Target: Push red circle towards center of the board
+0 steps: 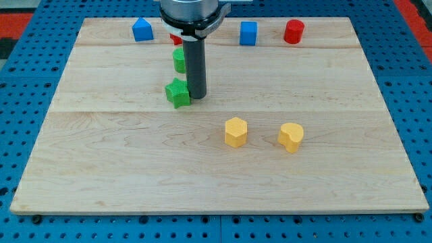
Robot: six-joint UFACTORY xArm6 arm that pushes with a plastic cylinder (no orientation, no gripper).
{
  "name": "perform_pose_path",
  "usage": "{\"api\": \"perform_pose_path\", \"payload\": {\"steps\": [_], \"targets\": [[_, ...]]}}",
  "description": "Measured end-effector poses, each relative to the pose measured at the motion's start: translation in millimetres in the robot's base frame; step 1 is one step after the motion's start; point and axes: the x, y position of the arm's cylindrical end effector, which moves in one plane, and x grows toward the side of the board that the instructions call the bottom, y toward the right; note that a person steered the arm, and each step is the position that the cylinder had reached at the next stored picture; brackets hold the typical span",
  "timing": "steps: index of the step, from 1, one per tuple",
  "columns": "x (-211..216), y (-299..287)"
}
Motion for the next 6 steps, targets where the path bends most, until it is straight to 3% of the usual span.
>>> {"api": "perform_pose_path", "payload": {"steps": [2,4,6], "targets": [[0.0,-15.6],[-11.9,84.6],[-73.4,163.1]]}}
